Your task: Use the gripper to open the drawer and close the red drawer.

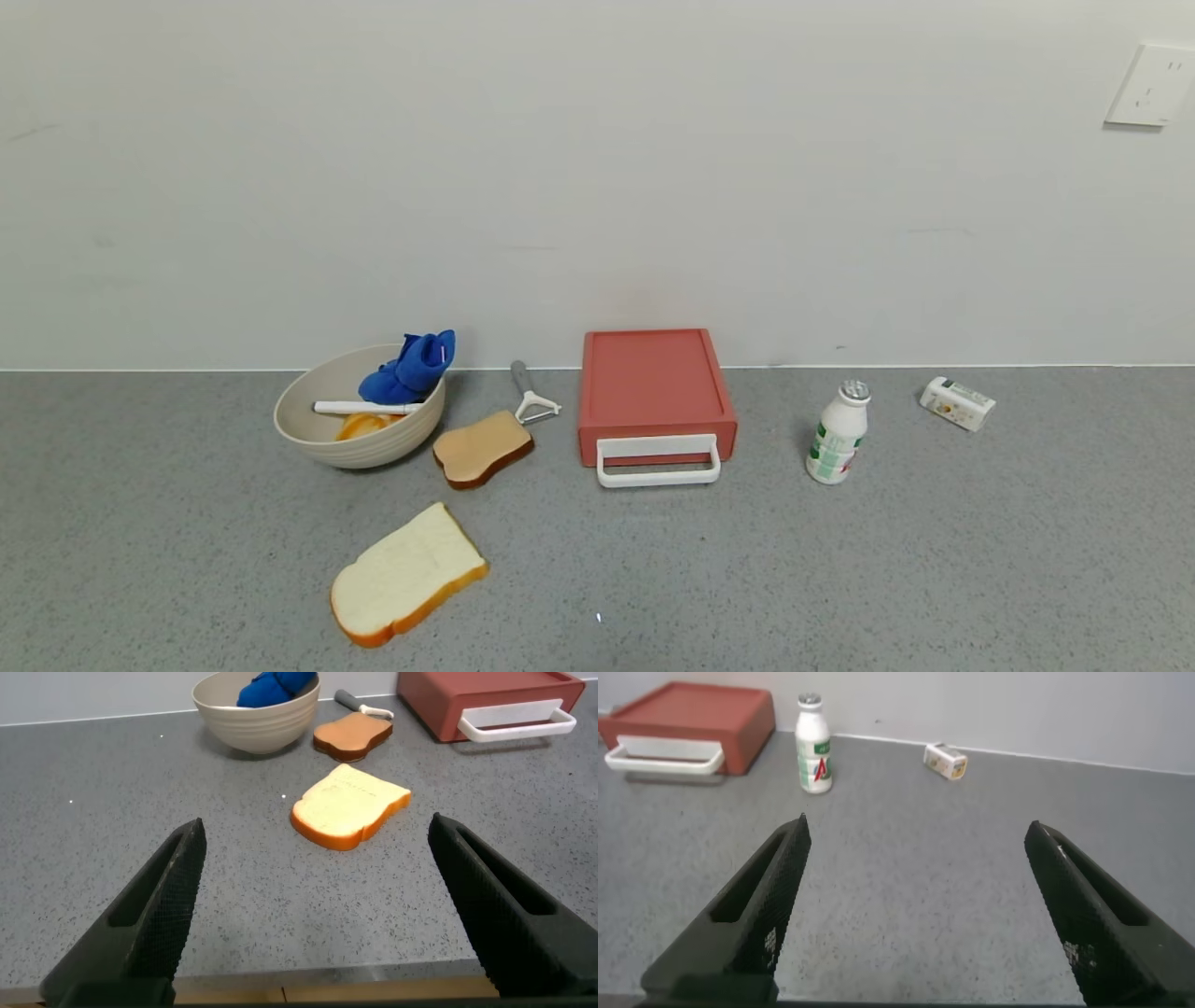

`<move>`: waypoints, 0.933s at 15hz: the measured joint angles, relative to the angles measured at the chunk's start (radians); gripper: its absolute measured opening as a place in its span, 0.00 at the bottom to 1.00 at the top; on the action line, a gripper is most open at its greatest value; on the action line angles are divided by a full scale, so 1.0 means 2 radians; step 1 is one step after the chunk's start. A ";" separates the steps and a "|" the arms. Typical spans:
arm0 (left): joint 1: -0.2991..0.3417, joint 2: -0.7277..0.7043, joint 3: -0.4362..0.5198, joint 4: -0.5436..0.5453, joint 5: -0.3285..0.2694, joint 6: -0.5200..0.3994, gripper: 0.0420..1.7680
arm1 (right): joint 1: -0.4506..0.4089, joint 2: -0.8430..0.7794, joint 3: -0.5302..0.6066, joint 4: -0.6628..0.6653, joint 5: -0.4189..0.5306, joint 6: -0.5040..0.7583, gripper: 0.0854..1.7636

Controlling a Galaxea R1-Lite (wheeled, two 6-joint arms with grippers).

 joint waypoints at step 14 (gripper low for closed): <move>0.000 0.000 0.000 -0.001 0.001 0.001 0.97 | 0.000 0.000 0.031 0.003 0.024 0.040 0.96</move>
